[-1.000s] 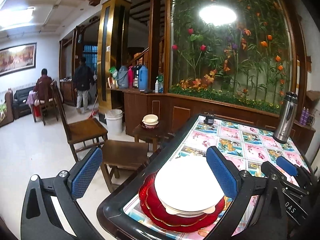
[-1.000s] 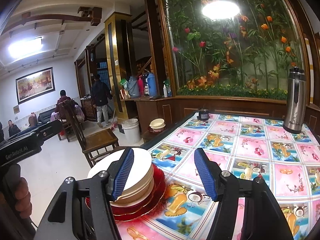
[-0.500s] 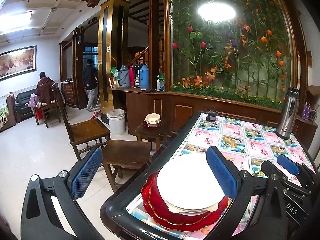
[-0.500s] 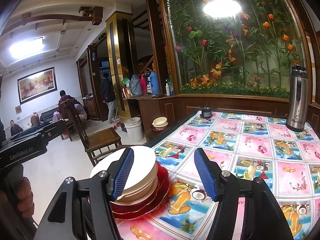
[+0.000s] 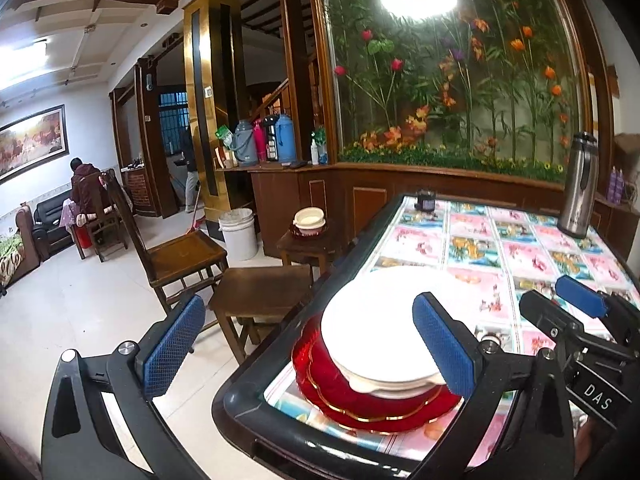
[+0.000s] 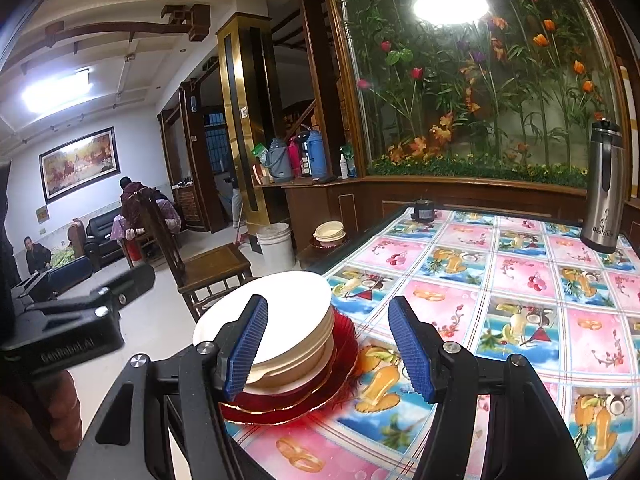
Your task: Organize plates and bowls
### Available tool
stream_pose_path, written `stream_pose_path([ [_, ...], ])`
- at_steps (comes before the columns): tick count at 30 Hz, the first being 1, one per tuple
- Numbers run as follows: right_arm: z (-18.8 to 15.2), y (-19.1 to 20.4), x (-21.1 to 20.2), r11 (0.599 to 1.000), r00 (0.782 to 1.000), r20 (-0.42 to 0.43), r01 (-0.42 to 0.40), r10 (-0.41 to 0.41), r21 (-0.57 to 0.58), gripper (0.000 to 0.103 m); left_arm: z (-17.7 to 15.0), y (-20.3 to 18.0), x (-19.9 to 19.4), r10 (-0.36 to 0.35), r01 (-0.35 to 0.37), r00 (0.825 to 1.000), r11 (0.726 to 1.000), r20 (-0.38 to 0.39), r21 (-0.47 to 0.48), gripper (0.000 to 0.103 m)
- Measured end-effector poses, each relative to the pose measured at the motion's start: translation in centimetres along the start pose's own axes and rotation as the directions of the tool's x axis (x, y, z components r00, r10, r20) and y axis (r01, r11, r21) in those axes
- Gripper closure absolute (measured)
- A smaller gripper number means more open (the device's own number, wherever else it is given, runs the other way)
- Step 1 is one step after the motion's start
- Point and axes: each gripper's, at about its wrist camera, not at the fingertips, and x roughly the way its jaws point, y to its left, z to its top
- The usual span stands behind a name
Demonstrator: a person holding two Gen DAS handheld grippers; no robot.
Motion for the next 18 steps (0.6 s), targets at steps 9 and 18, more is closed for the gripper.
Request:
stream_pose_path([
  [9, -0.3, -0.2, -0.1, 1.000, 1.000, -0.010, -0.009, 0.009, 0.020, 0.039, -0.3, -0.9, -0.2, -0.003, 0.003, 1.000, 1.000, -0.016, 0.020, 0.000],
  [18, -0.5, -0.6, 0.2, 0.999, 1.000, -0.028, -0.013, 0.015, 0.049, 0.039, -0.7, -1.7, 0.3, -0.017, 0.018, 0.998, 0.999, -0.053, 0.027, 0.000],
])
